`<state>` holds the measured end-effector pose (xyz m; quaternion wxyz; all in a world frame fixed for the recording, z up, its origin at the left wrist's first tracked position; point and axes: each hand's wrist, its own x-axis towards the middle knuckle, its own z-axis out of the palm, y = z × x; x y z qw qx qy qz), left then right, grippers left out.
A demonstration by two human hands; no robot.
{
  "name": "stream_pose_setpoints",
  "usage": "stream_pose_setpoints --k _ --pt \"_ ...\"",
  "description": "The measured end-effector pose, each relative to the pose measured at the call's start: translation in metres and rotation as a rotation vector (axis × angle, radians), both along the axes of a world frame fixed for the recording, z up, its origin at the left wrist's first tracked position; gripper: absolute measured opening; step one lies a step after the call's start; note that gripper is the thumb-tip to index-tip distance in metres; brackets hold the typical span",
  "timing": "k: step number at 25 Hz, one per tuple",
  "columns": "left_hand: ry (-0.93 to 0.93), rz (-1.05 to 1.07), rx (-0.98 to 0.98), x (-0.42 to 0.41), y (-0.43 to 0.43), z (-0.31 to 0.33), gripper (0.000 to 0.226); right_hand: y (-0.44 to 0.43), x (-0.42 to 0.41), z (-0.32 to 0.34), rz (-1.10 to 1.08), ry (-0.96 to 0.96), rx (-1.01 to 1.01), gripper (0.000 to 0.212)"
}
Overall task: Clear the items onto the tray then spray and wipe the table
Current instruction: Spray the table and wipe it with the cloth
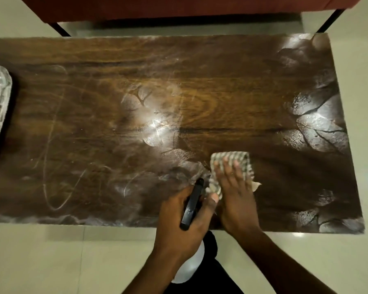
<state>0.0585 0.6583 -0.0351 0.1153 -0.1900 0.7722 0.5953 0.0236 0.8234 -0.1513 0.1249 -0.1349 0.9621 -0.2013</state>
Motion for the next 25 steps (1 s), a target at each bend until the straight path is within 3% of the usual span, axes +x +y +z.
stream_pose_setpoints --k 2,4,6,10,12,14,19,21,23,25 --pt "-0.024 0.004 0.008 0.014 -0.001 0.0 0.045 0.017 0.03 0.002 0.472 0.04 0.014 0.093" --pt "-0.037 -0.002 0.009 0.028 -0.004 -0.003 0.041 0.061 0.03 0.003 0.755 0.043 0.064 0.093" --pt "-0.072 0.006 0.036 0.039 -0.005 -0.004 0.048 0.104 0.028 0.003 0.631 0.027 0.076 0.096" --pt "-0.103 -0.01 0.073 0.06 -0.003 -0.005 0.032 0.116 0.054 -0.003 -0.262 0.017 -0.036 0.074" --pt "-0.112 -0.012 0.052 0.075 0.001 -0.01 0.037 0.074 0.065 -0.005 -0.563 -0.013 -0.052 0.075" --pt "-0.124 -0.018 0.014 0.09 0.003 -0.017 0.044 0.031 0.076 0.0 -0.499 -0.061 -0.058 0.08" --pt "-0.16 -0.044 0.028 0.113 -0.001 -0.02 0.048 0.041 0.096 0.013 0.512 -0.05 0.054 0.096" --pt "-0.188 -0.076 0.095 0.118 -0.009 -0.023 0.053 0.079 0.074 0.015 0.702 -0.059 0.109 0.096" --pt "-0.211 -0.081 0.121 0.121 -0.018 -0.025 0.051 0.108 0.057 0.014 0.536 -0.058 0.061 0.091" --pt "-0.206 -0.018 0.106 0.121 -0.023 -0.027 0.043 0.112 0.054 0.008 0.128 -0.008 -0.006 0.08"
